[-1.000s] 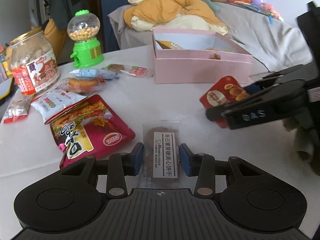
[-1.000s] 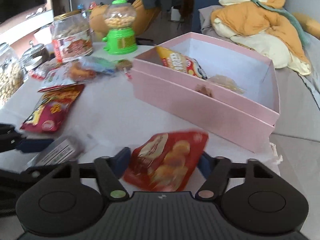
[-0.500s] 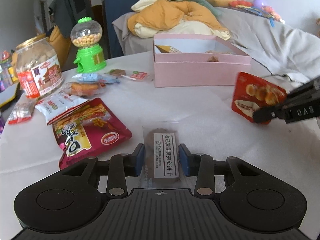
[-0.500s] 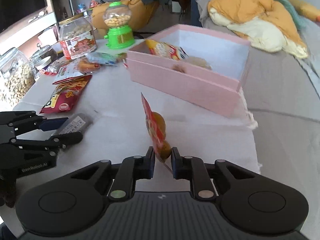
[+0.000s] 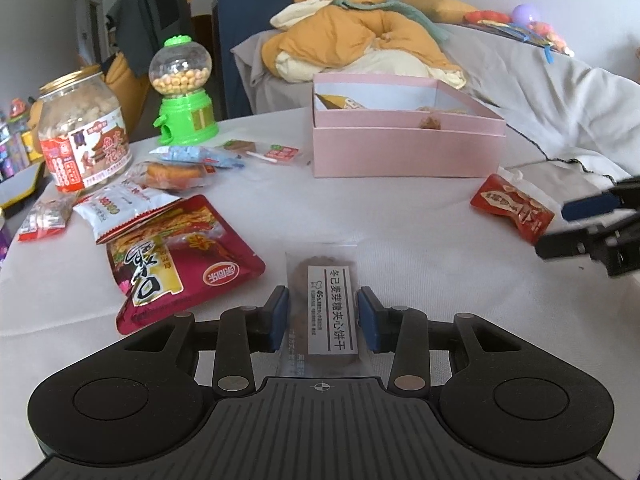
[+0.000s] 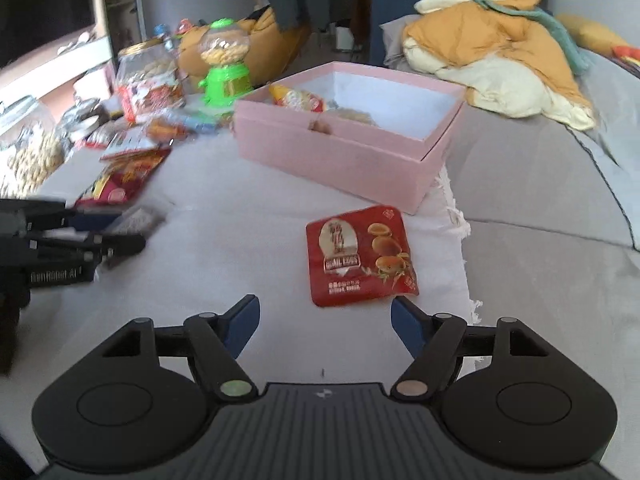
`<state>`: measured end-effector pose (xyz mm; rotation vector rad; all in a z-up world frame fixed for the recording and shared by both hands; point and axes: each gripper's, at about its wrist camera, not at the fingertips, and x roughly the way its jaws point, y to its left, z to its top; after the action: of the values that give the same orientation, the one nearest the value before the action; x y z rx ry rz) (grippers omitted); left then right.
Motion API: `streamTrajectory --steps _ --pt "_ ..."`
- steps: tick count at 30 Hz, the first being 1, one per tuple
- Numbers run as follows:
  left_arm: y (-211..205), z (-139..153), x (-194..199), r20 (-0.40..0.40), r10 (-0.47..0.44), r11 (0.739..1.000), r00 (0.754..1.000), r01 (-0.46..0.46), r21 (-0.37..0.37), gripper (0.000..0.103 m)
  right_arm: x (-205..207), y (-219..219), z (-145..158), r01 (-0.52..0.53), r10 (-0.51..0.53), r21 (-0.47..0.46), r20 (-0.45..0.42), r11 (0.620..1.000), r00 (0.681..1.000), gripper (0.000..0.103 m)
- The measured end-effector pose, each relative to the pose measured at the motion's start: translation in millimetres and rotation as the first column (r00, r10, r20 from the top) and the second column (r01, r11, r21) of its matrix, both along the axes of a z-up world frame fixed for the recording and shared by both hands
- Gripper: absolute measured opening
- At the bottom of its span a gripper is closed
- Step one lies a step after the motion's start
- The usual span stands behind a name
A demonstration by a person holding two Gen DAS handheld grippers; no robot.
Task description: Organize snacks
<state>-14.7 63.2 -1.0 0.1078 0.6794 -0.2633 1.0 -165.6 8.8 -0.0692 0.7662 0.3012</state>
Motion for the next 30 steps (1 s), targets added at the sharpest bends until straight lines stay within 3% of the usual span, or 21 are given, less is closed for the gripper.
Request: streamTrajectory --steps 5,9,11,18,20,21,26,30 --pt "1.4 -0.1 0.0 0.0 0.0 1.0 1.0 0.0 -0.006 0.043 21.1 7.3 3.5 0.032 -0.032 -0.01 0.03 0.999 0.999 0.079" --pt "1.3 -0.2 -0.1 0.001 0.001 1.0 1.0 -0.001 -0.001 0.043 62.4 8.4 -14.9 0.074 -0.078 -0.07 -0.05 0.995 0.996 0.08" --pt "1.4 -0.3 -0.2 0.001 0.001 1.0 1.0 -0.001 0.0 0.043 66.9 1.0 -13.3 0.097 -0.098 -0.01 -0.069 0.995 0.993 0.071" --pt "1.7 -0.2 -0.7 0.002 0.004 1.0 1.0 -0.004 -0.006 0.043 27.4 7.4 17.5 0.001 -0.001 0.001 -0.018 1.0 1.0 0.069" --pt "2.4 4.6 -4.1 0.034 0.022 1.0 0.999 -0.021 -0.015 0.037 14.4 9.9 28.7 -0.036 0.036 0.005 0.009 0.999 0.999 0.069" --pt "2.3 11.1 -3.3 0.058 0.024 0.999 0.998 -0.022 -0.039 0.014 10.5 11.5 33.5 -0.047 0.047 0.003 0.023 0.999 0.999 0.069" --pt "-23.7 74.9 44.2 0.18 -0.036 0.992 0.983 0.057 -0.112 0.012 7.0 9.6 46.1 -0.056 0.056 -0.013 0.063 0.998 0.996 0.07" --pt "-36.8 103.1 79.4 0.227 -0.029 0.989 0.973 0.061 -0.136 0.012 12.4 0.7 45.0 -0.026 0.026 0.007 0.074 1.0 0.997 0.07"
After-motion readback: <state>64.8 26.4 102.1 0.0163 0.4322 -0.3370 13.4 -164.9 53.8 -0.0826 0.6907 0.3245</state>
